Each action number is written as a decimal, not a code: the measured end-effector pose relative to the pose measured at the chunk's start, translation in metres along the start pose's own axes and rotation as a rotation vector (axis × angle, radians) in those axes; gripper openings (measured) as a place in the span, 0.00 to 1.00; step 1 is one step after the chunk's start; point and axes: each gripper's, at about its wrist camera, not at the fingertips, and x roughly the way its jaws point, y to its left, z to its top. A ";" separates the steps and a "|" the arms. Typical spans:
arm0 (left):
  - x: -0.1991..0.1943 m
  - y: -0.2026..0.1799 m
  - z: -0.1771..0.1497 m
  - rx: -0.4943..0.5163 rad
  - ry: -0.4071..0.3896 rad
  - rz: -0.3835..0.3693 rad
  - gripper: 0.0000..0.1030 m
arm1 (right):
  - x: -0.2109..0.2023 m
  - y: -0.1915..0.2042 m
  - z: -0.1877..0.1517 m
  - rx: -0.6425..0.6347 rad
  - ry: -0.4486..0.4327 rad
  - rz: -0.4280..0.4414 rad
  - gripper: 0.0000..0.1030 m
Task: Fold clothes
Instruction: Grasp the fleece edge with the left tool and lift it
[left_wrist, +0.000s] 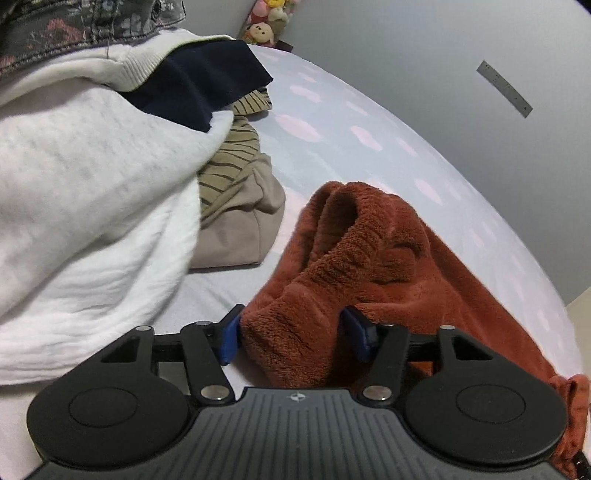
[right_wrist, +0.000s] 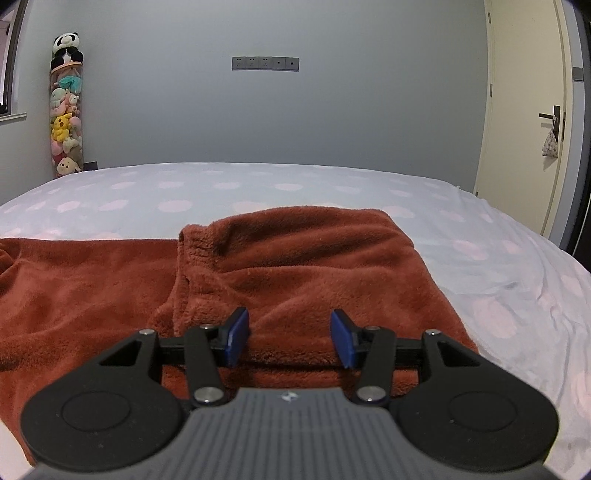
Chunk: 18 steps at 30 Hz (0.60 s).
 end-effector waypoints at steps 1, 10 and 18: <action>0.000 0.000 0.000 -0.002 -0.004 -0.006 0.48 | 0.000 0.000 0.000 -0.003 -0.001 0.000 0.51; -0.032 -0.020 0.015 0.071 -0.151 -0.064 0.17 | 0.005 0.001 0.003 -0.007 0.012 -0.001 0.51; -0.092 -0.084 0.023 0.170 -0.282 -0.223 0.14 | 0.005 -0.003 0.012 0.011 0.015 0.051 0.45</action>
